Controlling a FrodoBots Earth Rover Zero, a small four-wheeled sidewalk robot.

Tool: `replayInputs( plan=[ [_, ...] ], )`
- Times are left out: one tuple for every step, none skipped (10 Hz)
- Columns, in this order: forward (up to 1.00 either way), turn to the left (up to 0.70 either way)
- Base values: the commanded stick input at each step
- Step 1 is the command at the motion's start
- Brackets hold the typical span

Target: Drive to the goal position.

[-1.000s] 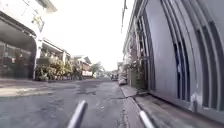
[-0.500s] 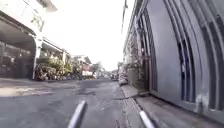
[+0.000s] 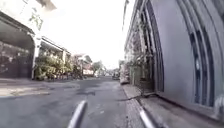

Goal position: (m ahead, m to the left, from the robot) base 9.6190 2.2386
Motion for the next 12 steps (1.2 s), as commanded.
replayInputs(
  plan=[
    [0.59, 0.29],
    [0.59, 0.55],
    [0.59, 0.59],
    [0.59, 0.59],
    [0.59, 0.59],
    [0.59, 0.59],
    [0.59, 0.59],
    [0.59, 0.59],
    [0.59, 0.59],
    [0.59, 0.59],
    [0.60, 0.58],
    [0.70, 0.36]
  ],
)
